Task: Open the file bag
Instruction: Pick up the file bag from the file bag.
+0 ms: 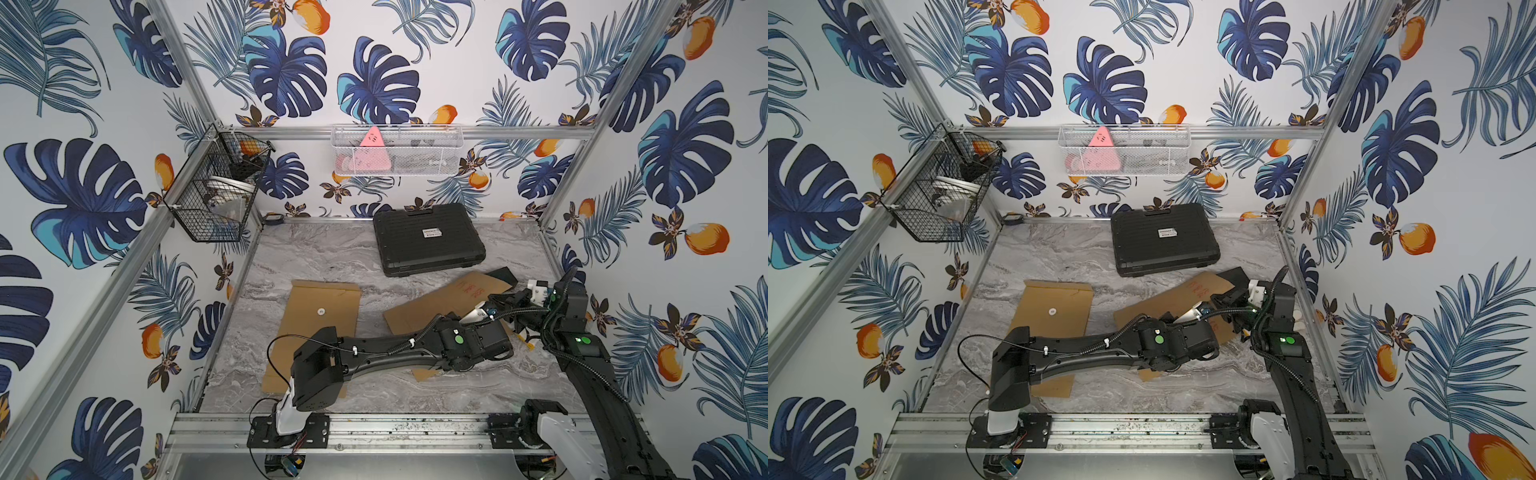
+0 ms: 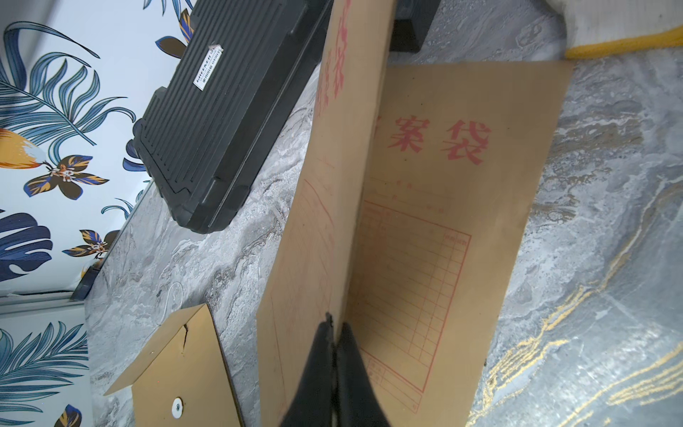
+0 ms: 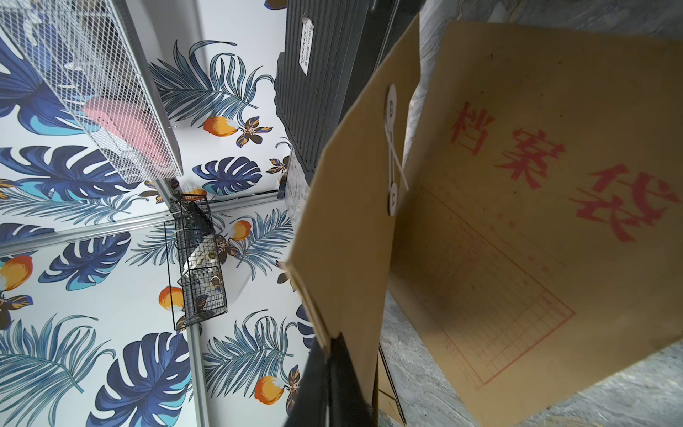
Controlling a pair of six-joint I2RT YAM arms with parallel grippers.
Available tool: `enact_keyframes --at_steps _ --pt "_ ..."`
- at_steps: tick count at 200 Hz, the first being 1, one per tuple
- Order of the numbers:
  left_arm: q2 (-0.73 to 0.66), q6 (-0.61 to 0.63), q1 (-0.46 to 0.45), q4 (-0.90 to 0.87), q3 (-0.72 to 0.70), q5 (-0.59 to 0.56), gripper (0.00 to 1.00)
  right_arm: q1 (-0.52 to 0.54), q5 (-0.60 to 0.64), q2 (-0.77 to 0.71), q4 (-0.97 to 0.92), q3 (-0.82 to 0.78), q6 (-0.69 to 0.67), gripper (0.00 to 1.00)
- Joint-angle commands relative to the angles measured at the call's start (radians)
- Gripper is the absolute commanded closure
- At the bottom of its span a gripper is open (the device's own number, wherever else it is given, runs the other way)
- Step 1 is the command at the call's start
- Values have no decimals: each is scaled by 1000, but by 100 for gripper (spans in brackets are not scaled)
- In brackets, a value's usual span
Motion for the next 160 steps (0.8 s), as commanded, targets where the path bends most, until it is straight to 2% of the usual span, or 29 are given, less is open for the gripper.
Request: enact_keyframes --at_steps 1,7,11,19,24,36,75,100,124,141,160 --pt "-27 -9 7 -14 -11 -26 100 -1 2 -1 2 18 -10 100" --pt "-35 -10 9 -15 -13 -26 100 -1 -3 0 6 23 -13 100" --pt "-42 -10 11 -16 -16 -26 100 -1 -5 -1 8 25 -17 96" --pt "-55 -11 17 -16 -21 -22 100 -1 -5 0 9 36 -28 83" --pt "-69 -12 21 -17 -24 -20 100 -1 -6 0 10 43 -39 70" --pt "-102 -16 36 -22 -29 -9 100 -1 -5 -1 17 61 -63 48" --pt "-251 -16 106 -27 -41 63 100 0 -14 -4 14 152 -174 1" --pt "-348 16 150 -10 -50 126 100 11 -54 28 18 214 -239 0" --pt "-436 43 180 5 -51 190 100 74 -121 76 88 235 -342 0" --pt "-497 45 202 25 -53 275 100 92 -116 110 -16 309 -438 0" --pt "-566 30 230 51 -59 377 100 95 -159 110 83 299 -444 0"
